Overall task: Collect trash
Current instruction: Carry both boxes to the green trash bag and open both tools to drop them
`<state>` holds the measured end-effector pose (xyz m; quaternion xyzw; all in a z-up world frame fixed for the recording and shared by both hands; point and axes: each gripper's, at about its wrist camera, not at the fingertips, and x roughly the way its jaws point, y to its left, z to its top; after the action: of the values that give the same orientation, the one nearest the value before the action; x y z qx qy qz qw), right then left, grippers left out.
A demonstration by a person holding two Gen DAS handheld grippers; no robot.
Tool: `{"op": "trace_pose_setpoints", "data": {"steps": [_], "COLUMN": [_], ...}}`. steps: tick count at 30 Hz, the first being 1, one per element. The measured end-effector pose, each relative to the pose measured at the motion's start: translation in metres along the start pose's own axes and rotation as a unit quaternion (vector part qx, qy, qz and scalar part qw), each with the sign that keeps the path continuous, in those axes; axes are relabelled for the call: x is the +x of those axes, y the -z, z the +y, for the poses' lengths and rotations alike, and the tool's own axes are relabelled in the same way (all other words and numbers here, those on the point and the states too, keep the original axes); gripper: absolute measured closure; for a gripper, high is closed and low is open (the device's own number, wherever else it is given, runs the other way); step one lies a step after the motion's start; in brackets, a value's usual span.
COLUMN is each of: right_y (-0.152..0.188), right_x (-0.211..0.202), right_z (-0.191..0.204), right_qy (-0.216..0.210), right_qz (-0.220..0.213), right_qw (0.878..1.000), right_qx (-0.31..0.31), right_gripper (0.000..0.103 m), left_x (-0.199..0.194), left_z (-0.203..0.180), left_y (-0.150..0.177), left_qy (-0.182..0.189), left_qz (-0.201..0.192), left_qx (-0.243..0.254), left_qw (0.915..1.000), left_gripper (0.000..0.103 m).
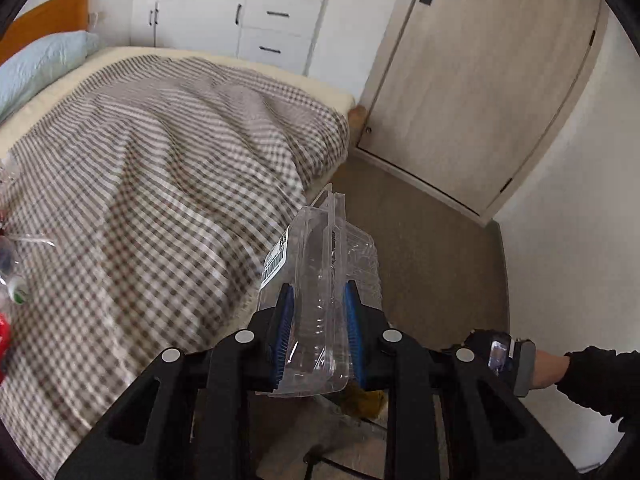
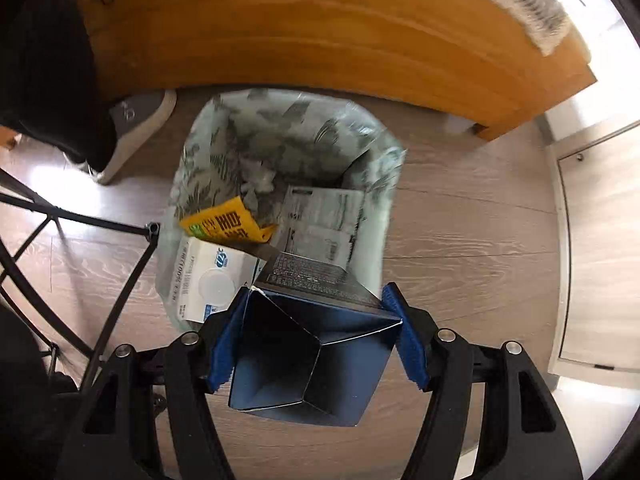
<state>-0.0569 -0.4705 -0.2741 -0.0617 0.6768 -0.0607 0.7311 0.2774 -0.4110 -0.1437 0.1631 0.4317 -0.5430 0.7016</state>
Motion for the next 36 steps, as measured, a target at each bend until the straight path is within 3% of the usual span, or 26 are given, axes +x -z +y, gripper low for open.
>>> {"op": "trace_pose_setpoints", "data": {"steps": [4,8,12,19,24,28,30,32,36], "right_y": [0.003,0.011,0.017,0.022,0.023,0.023,0.022,0.021,0.020], "right_x": [0.028,0.048,0.058,0.059,0.063,0.066,0.067,0.067,0.059], "right_z": [0.006,0.008,0.008,0.001,-0.003,-0.004,-0.002,-0.003,-0.011], "right_qy": [-0.004,-0.017,-0.029,-0.034,-0.042,-0.042,-0.034,-0.037,-0.038], "right_qz": [0.025,0.033,0.034,0.028,0.030,0.031,0.035,0.036,0.028], "right_qw": [1.000,0.999,0.999,0.998,0.997,0.996,0.996,0.995,0.995], "right_qx": [-0.017,0.000,0.021,0.050,0.065,0.076,0.078,0.080,0.084], "right_gripper": [0.038,0.038,0.038,0.038,0.038,0.037,0.037,0.037,0.037], "left_x": [0.064,0.128,0.186,0.280,0.331,0.346,0.349,0.341,0.322], "left_z": [-0.020,-0.037,-0.057,-0.075,-0.069,-0.062,-0.059,-0.051,-0.040], "left_y": [0.015,0.031,0.050,0.094,0.121,0.131,0.129,0.126,0.120], "left_qy": [0.026,0.052,0.064,0.004,-0.023,-0.054,-0.067,-0.068,-0.057], "left_qz": [0.063,0.138,0.183,0.301,0.378,0.366,0.347,0.332,0.320], "left_qx": [0.013,0.016,0.037,0.051,0.010,-0.005,-0.024,-0.038,-0.048], "left_qw": [0.9976,0.9889,0.9802,0.9523,0.9255,0.9292,0.9353,0.9400,0.9444], "left_gripper": [0.079,0.079,0.079,0.079,0.078,0.075,0.065,0.059,0.059]}}
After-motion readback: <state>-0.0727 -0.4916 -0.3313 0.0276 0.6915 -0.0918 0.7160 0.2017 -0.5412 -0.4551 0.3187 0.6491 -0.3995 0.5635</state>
